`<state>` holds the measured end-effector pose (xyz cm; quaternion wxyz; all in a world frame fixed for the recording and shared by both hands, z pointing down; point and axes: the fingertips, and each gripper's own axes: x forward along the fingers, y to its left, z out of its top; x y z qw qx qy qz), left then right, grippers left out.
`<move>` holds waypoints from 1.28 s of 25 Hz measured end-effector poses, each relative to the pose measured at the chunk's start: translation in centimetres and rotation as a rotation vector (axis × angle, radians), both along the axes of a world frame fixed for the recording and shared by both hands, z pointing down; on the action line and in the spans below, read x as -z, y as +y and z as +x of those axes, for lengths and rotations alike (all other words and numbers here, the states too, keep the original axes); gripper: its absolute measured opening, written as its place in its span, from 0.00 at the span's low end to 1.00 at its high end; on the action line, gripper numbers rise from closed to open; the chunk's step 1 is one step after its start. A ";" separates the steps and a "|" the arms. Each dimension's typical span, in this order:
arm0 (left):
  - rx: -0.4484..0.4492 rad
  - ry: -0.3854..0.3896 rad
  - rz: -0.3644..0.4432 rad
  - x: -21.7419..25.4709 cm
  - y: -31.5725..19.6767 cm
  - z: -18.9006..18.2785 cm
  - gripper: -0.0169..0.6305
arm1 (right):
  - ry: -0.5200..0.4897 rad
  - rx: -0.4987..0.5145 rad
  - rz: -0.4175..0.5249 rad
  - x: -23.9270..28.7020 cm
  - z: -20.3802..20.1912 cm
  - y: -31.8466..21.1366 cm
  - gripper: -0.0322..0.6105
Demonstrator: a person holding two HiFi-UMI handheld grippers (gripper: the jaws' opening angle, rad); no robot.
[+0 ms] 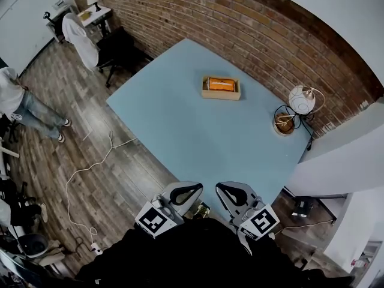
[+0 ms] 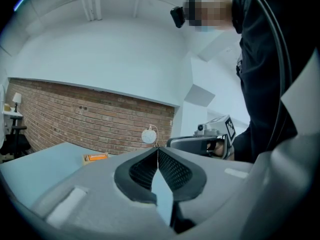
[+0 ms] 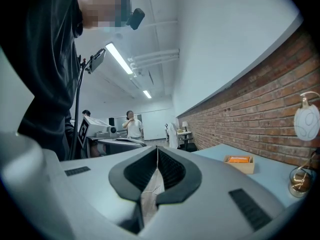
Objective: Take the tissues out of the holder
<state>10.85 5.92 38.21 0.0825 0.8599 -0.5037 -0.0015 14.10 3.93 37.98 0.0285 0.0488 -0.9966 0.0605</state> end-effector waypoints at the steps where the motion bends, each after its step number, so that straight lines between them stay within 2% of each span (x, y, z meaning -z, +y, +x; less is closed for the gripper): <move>1: 0.001 -0.002 -0.003 0.0 -0.4 0.0 0.04 | -0.001 0.000 0.001 0.0 0.1 -0.5 0.06; 12: -0.014 -0.019 -0.002 -0.3 -4.0 -1.0 0.04 | 0.011 -0.008 0.005 -0.8 -0.8 -3.5 0.06; 20: -0.066 0.001 0.004 -1.5 -7.6 -4.7 0.04 | 0.049 -0.070 0.002 -1.7 -4.1 -6.3 0.06; 32: -0.167 0.020 -0.022 -3.2 -15.7 -11.7 0.04 | 0.103 -0.166 -0.010 -3.4 -11.3 -14.2 0.06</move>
